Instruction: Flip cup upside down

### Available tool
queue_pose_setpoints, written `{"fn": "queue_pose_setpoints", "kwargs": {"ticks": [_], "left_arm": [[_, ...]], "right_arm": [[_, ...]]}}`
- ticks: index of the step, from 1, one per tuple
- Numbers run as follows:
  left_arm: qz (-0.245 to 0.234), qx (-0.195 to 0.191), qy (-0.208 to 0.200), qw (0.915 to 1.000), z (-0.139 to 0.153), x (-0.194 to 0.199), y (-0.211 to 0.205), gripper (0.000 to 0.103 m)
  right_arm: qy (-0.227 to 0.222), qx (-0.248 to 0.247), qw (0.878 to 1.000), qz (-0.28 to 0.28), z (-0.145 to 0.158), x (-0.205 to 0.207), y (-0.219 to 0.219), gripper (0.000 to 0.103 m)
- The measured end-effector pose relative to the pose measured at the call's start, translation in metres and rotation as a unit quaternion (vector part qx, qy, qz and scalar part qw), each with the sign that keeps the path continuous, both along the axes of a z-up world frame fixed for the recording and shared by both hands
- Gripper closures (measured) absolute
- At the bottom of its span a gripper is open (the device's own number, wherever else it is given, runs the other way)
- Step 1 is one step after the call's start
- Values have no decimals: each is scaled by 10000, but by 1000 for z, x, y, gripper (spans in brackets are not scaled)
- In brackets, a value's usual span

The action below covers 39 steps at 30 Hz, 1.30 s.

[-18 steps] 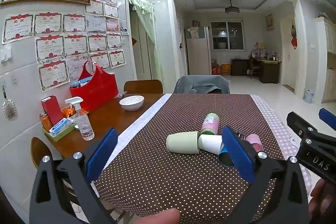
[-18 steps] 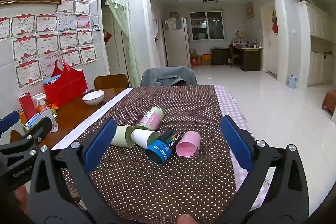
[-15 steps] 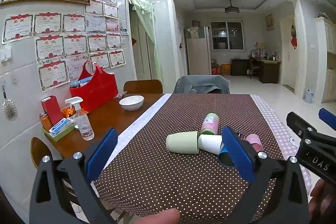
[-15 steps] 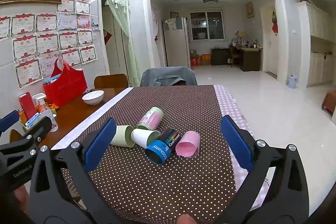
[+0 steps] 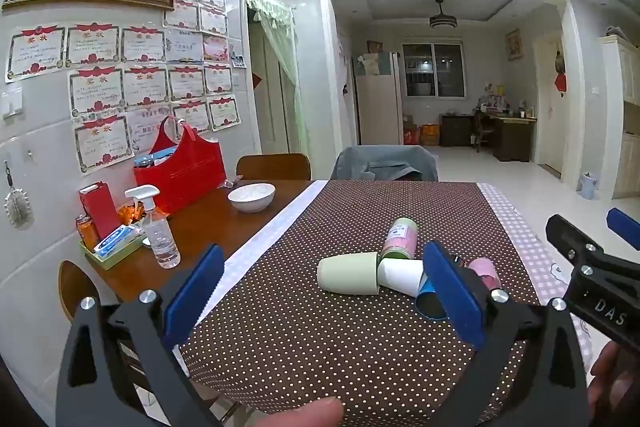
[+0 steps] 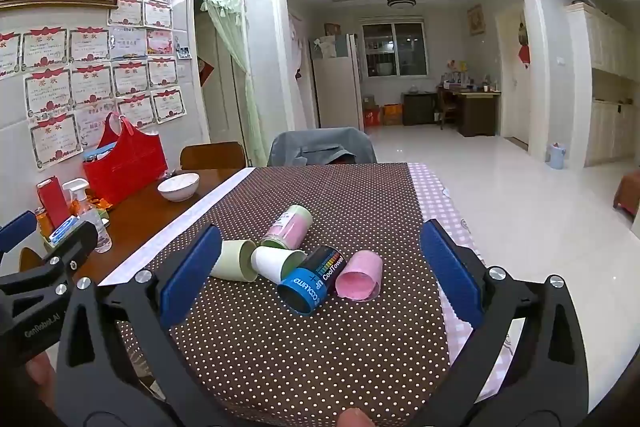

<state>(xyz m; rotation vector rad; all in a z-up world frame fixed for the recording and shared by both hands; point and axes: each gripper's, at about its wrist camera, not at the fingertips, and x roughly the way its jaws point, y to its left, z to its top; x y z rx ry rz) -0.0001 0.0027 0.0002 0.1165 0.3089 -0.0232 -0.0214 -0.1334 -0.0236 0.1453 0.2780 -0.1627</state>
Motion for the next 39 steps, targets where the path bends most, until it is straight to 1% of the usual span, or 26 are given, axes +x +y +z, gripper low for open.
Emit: {"fn": "queue_pose_setpoints", "kwargs": {"ticks": [3,39], "left_arm": [[23,-29,-43,10000,1,-2,2,5],[45,-44,-61,10000,1,-2,5,5]], "right_arm": [[3,-7,10000,5,-1,0,6,6],[-36,-5,10000,-10,-1,-2,9,6]]}}
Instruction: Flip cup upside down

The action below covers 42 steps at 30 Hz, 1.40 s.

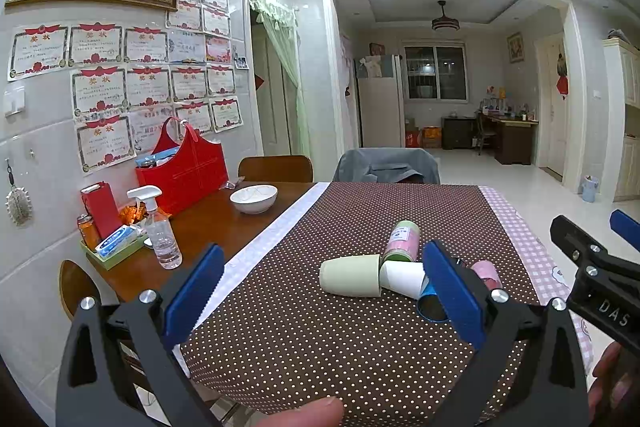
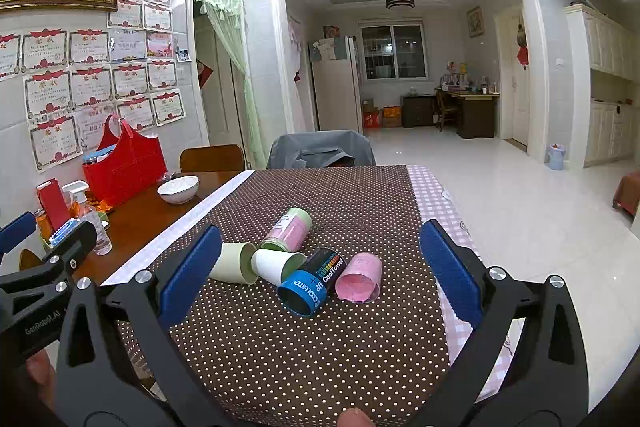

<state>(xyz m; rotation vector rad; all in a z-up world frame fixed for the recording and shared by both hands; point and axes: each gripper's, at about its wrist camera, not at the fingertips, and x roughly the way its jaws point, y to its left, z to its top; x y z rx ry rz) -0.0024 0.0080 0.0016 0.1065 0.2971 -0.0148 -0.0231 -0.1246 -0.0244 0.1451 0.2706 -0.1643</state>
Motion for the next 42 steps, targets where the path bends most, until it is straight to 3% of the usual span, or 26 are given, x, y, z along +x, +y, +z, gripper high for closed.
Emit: {"fn": "queue_pose_setpoints", "kwargs": {"ticks": [27,34,42], "left_arm": [[-14,-4,138,9999,-3,7,-4,5],[-30,21,417,9991,-13,29,-4,5],[-229,282,1040,9939,-40,87,-19,5]], "right_arm": [[56,32,10000,-14,-1,2,-5,6],[218,44,9997,-22,-8,19,-14,6],[665,88,9977,-133,-27,66,-43,6]]}}
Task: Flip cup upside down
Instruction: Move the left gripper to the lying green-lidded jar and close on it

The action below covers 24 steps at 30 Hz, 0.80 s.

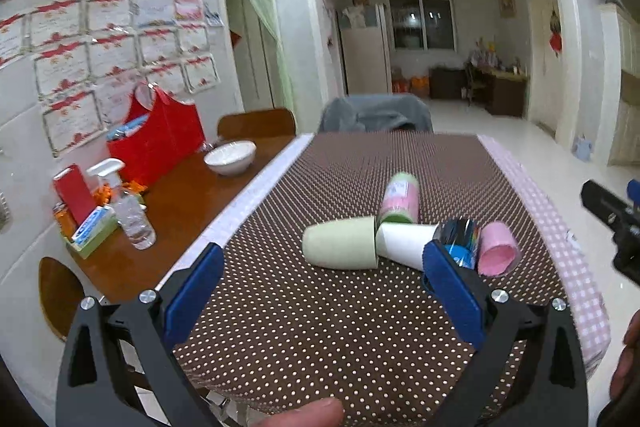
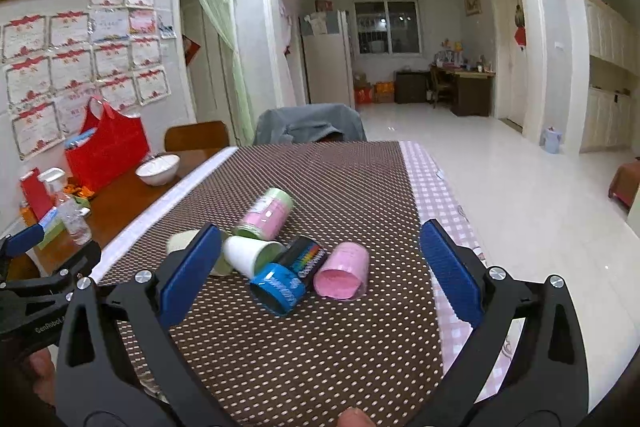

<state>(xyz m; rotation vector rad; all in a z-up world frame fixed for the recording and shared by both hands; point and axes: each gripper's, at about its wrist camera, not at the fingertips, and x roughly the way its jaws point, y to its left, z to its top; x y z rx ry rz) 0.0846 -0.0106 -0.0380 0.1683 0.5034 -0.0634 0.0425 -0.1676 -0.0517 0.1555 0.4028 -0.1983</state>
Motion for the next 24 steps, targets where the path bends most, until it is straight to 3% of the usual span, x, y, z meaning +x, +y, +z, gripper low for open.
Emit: {"fn": "queue_pose_setpoints", "kwargs": {"ticks": [12,24], "left_arm": [[-420,353,1265,9905,-50,124,-38,5],[-741,483,2126,9731,-63,217,-84,5]], "right_arm": [[865,434,9952,-136,-42,76,-48,6],[1245,729,9895,-28,-54,137,-68,6]]}}
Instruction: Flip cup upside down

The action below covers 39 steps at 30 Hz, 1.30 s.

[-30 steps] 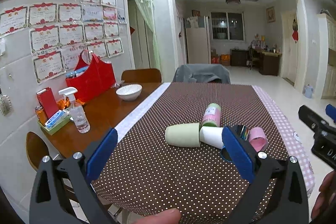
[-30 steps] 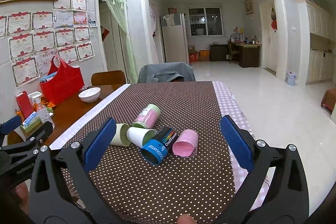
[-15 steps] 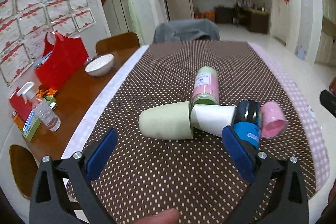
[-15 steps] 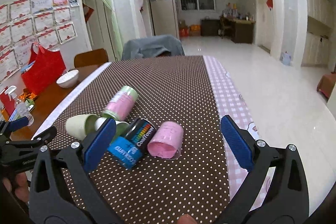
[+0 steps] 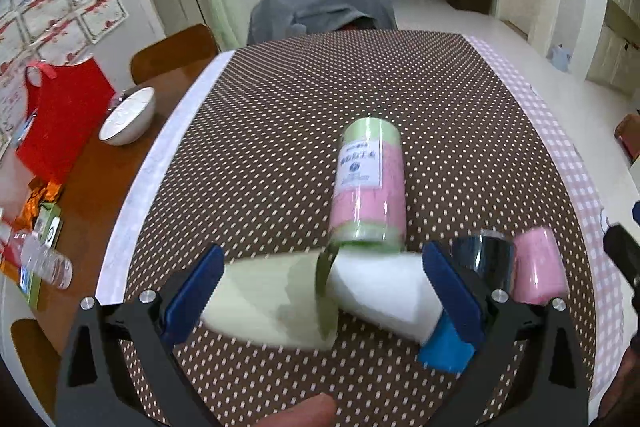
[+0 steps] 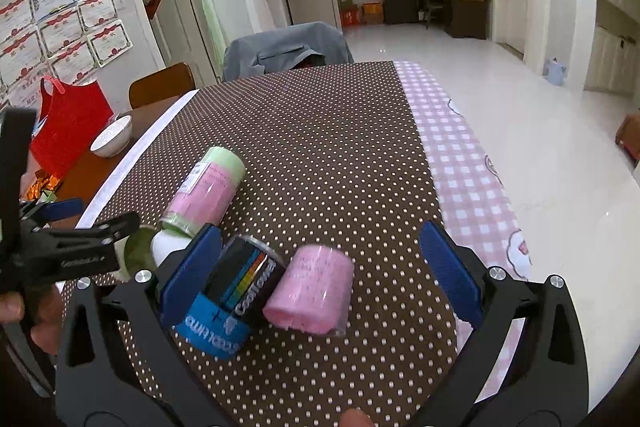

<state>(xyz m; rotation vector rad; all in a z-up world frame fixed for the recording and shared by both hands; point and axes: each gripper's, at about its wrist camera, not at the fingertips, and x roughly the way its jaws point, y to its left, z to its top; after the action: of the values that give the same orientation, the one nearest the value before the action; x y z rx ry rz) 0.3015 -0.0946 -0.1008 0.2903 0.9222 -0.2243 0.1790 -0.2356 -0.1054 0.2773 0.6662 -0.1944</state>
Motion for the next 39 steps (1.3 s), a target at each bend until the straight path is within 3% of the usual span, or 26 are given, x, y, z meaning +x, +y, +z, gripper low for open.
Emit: {"fn": "queue_pose_setpoints", "kwargs": {"ticks": [12,20,21,22,23,24,31,39], "left_arm": [[-164,377,901,9951,-40,77,-46,5],[-156,266,1413,9895,-66,99,-51,6],[-165,237,1472,9887,-68,101,-51,10],[-158,206,1555,9875,-71,104,-50,27],[-167,212,1639,9861,-75,107,-50,34],[-180,187,1677,9855,-77,109,-51,34],[-248,-21,1739,9844,-76,114,-47,35],[-367,-167,1423,9890,-47,114,-47,35]], "right_arm": [[133,351,9993,-79,-16,34,-23,6],[225,541,9981,-175,-28,39,-35,6],[227,541,9981,-174,-28,39,-36,6],[226,543,9981,-174,-29,39,-37,6],[223,561,9980,-174,-29,39,-38,6],[215,585,9979,-181,-29,38,-38,6],[182,618,9976,-234,-27,34,-43,6],[80,570,9979,-301,-18,22,-42,6]]}}
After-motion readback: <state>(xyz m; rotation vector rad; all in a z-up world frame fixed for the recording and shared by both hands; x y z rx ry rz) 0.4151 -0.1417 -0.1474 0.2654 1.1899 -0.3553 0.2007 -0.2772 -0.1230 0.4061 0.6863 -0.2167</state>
